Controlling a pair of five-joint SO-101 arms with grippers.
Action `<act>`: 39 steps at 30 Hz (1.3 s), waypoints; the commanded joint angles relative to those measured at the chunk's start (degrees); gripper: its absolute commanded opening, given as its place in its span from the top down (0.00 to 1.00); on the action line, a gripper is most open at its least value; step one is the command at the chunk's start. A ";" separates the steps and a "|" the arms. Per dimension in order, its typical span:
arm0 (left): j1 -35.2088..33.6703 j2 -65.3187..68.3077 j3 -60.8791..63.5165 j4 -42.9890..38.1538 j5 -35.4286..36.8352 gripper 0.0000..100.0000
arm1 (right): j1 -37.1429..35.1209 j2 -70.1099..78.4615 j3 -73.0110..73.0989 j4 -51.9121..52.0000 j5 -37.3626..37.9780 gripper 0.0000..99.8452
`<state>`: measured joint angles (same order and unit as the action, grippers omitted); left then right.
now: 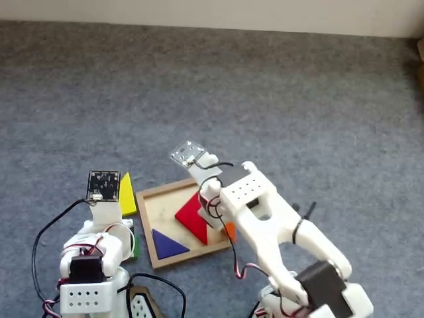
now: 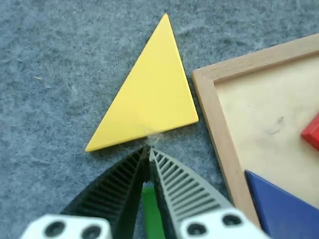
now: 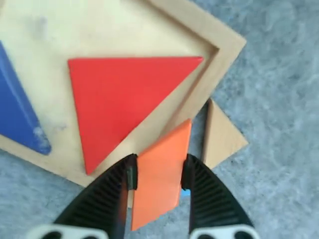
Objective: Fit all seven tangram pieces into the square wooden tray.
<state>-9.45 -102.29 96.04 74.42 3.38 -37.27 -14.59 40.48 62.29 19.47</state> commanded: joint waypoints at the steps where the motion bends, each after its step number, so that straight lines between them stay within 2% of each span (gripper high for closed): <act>1: -0.66 -0.40 1.19 0.35 -0.53 0.99 | -0.84 -8.13 -3.12 2.51 -0.53 0.96; 8: -0.66 -0.40 1.19 0.35 -0.53 0.99 | -7.96 -11.91 -3.03 1.89 -6.95 0.96; 13: -0.66 -0.40 1.19 0.35 -0.53 0.99 | -13.85 -11.82 -2.15 -5.32 -12.22 0.96; 17: -0.66 -0.40 1.19 0.35 -0.53 0.99 | -16.66 -11.82 2.42 -10.86 -13.36 0.96; 22: -0.66 -0.40 1.19 0.35 -0.53 0.99 | -16.84 -8.66 7.25 -16.84 -13.36 0.96; 31: -0.66 -0.40 1.19 0.35 -0.53 0.99 | -16.48 1.27 7.43 -18.68 -12.48 0.96; 35: -0.66 -0.40 1.19 0.35 -0.53 0.99 | -13.85 2.15 7.87 -18.42 -6.51 0.97; 39: -0.66 -0.40 1.19 0.35 -0.53 0.99 | -9.27 2.15 7.87 -18.33 -3.60 0.97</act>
<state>-9.45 -102.29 96.04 74.42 3.38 -50.46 -13.10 48.13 44.00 13.23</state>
